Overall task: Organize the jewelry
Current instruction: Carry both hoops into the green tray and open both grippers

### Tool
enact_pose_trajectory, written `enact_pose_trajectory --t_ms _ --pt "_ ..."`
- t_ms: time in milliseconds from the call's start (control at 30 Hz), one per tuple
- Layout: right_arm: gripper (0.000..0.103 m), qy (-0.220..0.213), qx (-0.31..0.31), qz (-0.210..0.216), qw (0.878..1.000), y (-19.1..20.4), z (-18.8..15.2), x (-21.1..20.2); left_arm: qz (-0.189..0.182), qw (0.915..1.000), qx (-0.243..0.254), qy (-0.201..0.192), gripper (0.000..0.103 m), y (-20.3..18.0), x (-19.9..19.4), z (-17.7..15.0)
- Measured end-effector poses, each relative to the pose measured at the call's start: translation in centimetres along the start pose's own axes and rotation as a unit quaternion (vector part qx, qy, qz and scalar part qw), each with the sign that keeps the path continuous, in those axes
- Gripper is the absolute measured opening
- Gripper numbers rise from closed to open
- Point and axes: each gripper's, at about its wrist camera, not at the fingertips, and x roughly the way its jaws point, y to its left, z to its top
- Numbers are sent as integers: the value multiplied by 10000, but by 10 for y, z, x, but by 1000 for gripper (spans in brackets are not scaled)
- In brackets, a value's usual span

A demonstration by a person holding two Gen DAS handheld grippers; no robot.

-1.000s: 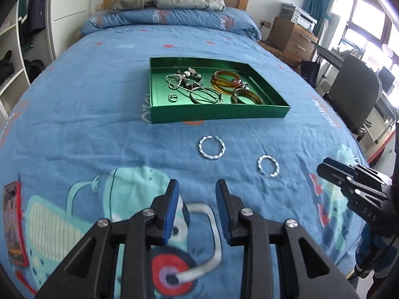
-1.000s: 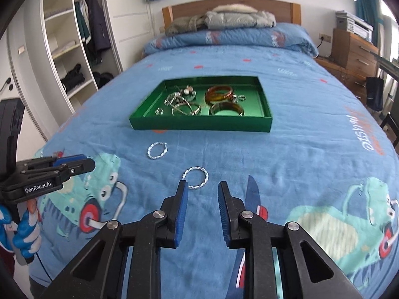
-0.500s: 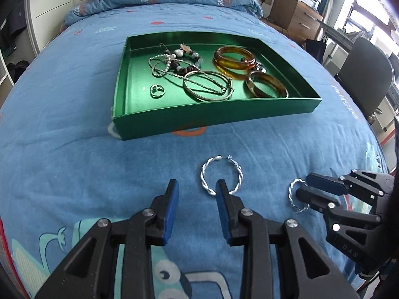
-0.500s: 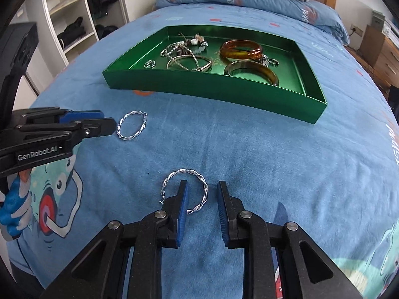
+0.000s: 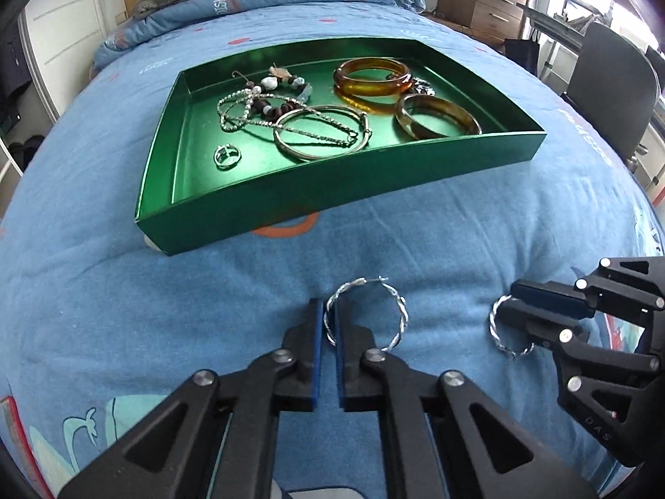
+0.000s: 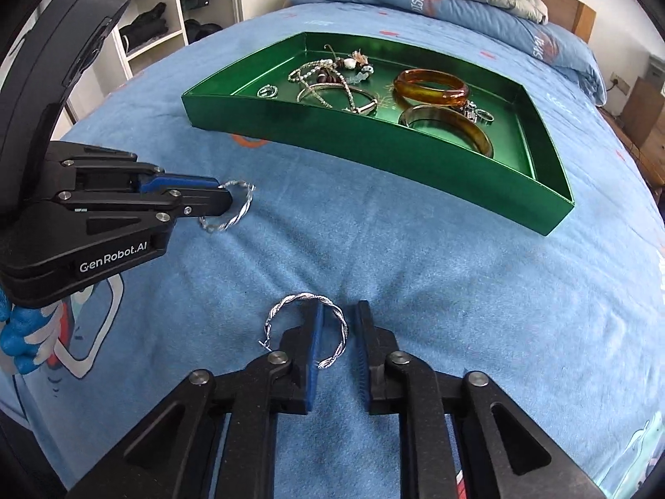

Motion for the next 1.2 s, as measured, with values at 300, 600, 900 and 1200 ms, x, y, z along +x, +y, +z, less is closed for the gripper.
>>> enact_pose_trajectory --t_ms 300,600,900,1200 --pt "4 -653 233 130 9975 -9 -5 -27 -189 9981 89 -584 4 -5 -43 1" --pt "4 -1465 457 -39 9881 -36 52 -65 -278 9949 -184 -948 4 12 -58 67" --pt "4 -862 698 -291 9934 -73 122 -1 379 9982 -305 -347 4 24 5 103" --pt "4 -358 680 -515 9957 -84 121 39 766 9964 -341 -123 5 26 37 110"
